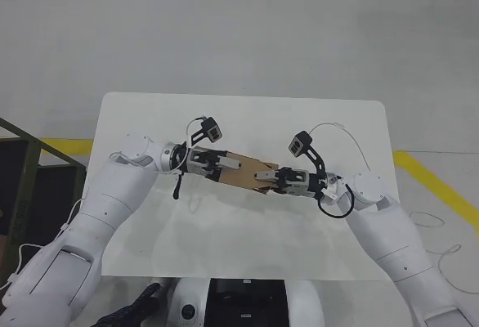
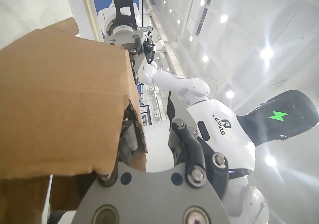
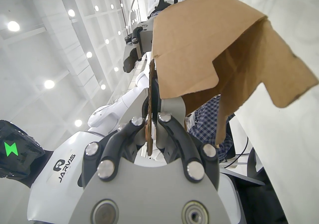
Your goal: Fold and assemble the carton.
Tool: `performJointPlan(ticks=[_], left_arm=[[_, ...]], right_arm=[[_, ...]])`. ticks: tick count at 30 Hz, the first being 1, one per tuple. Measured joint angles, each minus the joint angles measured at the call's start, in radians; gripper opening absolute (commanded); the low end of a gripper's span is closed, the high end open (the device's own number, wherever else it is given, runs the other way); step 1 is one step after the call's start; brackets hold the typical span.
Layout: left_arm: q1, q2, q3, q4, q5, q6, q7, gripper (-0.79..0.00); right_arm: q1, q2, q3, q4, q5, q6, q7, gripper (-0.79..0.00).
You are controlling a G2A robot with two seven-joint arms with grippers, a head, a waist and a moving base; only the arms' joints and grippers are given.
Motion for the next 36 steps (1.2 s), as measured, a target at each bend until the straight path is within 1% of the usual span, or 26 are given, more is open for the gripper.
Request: performJointPlan(ticks=[1, 3, 4, 6, 15, 16, 17, 18, 27, 36], left_arm=[[0.0, 0.0, 0.0, -0.001, 0.005, 0.002, 0.002, -0.548], [0.001, -0.001, -0.001, -0.002, 0.011, 0.005, 0.003, -0.64], [0.001, -0.001, -0.001, -0.002, 0.015, 0.007, 0.005, -0.708], [0.001, -0.002, -0.002, -0.002, 0.02, 0.009, 0.007, -0.785], [0.006, -0.006, -0.011, 0.001, 0.02, 0.013, 0.013, -0.785], [0.006, -0.006, -0.013, 0.001, 0.021, 0.013, 0.013, -0.785], [0.006, -0.006, -0.014, 0.001, 0.022, 0.013, 0.013, -0.785], [0.007, -0.007, -0.014, 0.001, 0.023, 0.013, 0.013, -0.785], [0.005, -0.009, -0.018, 0.008, 0.061, 0.01, 0.026, -0.785], [-0.003, -0.011, -0.007, 0.012, 0.152, -0.006, 0.076, -0.785]], right_arm=[[0.0, 0.0, 0.001, -0.001, 0.0, 0.001, -0.001, -0.785], [0.0, -0.001, 0.002, -0.002, 0.0, 0.002, -0.001, -0.785], [0.0, -0.001, 0.002, -0.002, -0.001, 0.003, -0.002, -0.785], [0.0, -0.001, 0.003, -0.004, -0.001, 0.003, -0.002, -0.785], [-0.003, -0.003, 0.009, -0.002, 0.0, 0.006, -0.004, -0.779], [-0.003, -0.003, 0.01, -0.003, 0.001, 0.005, -0.004, -0.545], [-0.003, -0.003, 0.01, -0.003, 0.001, 0.004, -0.003, -0.403], [-0.004, -0.003, 0.011, -0.003, 0.001, 0.004, -0.003, 0.0], [-0.015, -0.002, 0.037, -0.013, 0.025, -0.011, -0.005, 0.0], [-0.046, 0.009, 0.094, -0.086, 0.037, -0.032, -0.012, 0.0]])
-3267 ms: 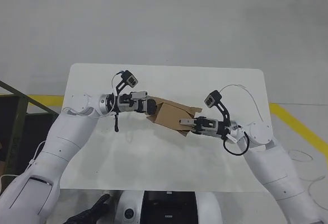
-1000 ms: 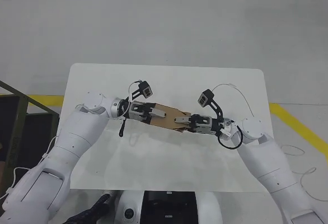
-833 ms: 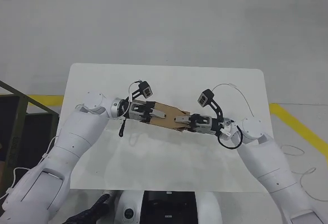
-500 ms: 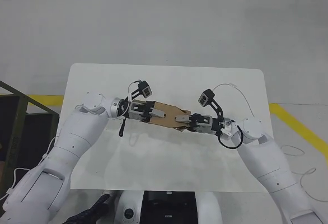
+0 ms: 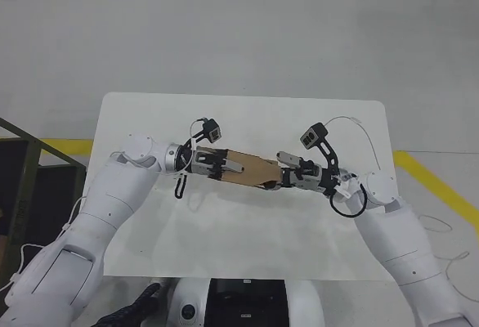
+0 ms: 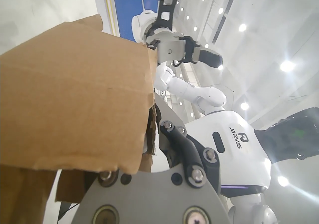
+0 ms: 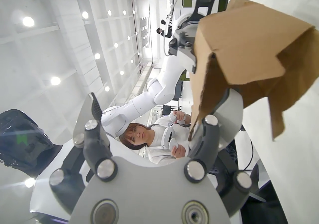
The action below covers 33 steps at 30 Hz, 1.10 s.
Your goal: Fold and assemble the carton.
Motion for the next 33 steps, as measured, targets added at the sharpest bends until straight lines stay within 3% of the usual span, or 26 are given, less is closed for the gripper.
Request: performJointPlan(ticks=[9, 23, 33], left_arm=[[0.003, -0.005, 0.006, -0.009, 0.021, -0.002, 0.018, -0.785], [0.012, -0.012, 0.005, -0.028, -0.007, -0.006, -0.006, -0.785], [0.021, -0.007, -0.038, -0.002, -0.08, -0.002, -0.057, -0.785]], right_arm=[[0.003, -0.006, -0.014, -0.071, 0.012, 0.005, -0.013, 0.0], [0.066, -0.032, -0.083, -0.041, 0.006, -0.006, -0.046, 0.0], [0.036, -0.021, -0.013, -0.049, 0.027, -0.036, -0.035, 0.0]])
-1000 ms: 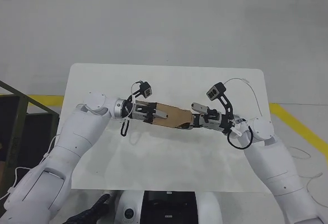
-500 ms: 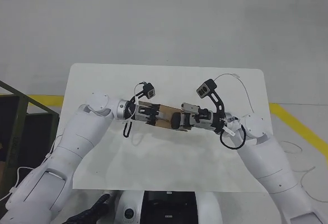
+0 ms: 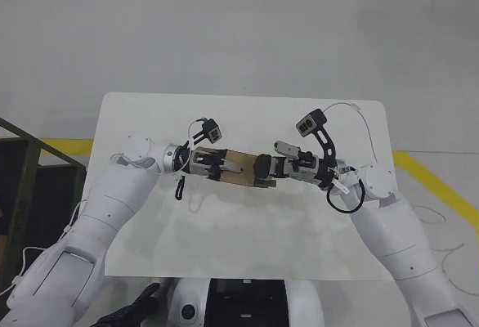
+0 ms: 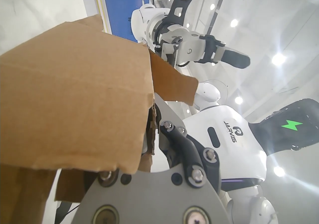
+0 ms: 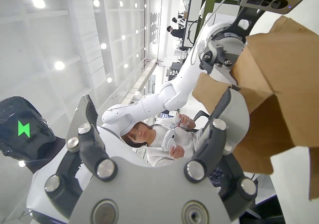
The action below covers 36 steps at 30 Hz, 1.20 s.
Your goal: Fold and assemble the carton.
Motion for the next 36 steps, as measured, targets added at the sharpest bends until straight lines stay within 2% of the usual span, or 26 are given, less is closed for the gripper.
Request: performJointPlan(ticks=[15, 27, 36], left_arm=[[0.019, 0.007, -0.056, 0.002, -0.058, 0.006, -0.026, -0.785], [0.018, 0.004, -0.065, 0.014, -0.049, -0.007, -0.001, -0.785], [0.022, 0.0, -0.068, 0.009, -0.063, -0.002, -0.01, -0.785]], right_arm=[[-0.027, 0.002, 0.009, 0.001, 0.003, 0.009, 0.034, 0.0], [-0.055, -0.013, -0.058, -0.02, 0.03, 0.001, 0.052, 0.0], [-0.039, -0.028, -0.095, -0.007, 0.036, -0.02, 0.03, 0.0]])
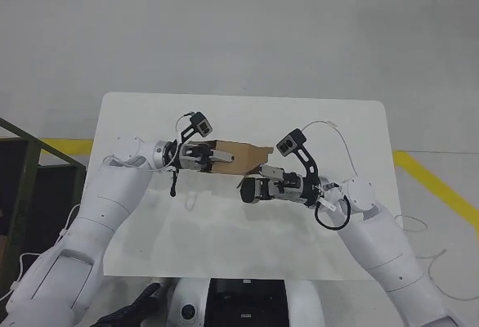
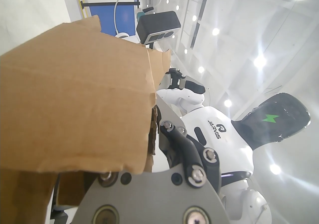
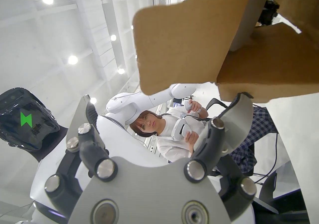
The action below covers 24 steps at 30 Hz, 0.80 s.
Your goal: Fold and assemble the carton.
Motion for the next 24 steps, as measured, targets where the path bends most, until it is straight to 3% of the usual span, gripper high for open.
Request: performJointPlan(ticks=[8, 17, 24], left_arm=[[0.006, -0.001, -0.004, -0.004, 0.005, 0.005, 0.0, -0.785], [0.01, 0.001, -0.013, -0.013, 0.017, 0.016, -0.009, -0.785], [0.017, -0.002, -0.006, -0.023, 0.018, 0.024, -0.012, -0.785]], right_arm=[[0.004, -0.006, -0.009, 0.007, -0.011, -0.014, -0.01, 0.0], [-0.041, 0.019, 0.106, -0.004, -0.03, 0.0, -0.001, 0.0], [-0.036, 0.021, 0.124, 0.002, -0.036, -0.004, -0.014, 0.0]])
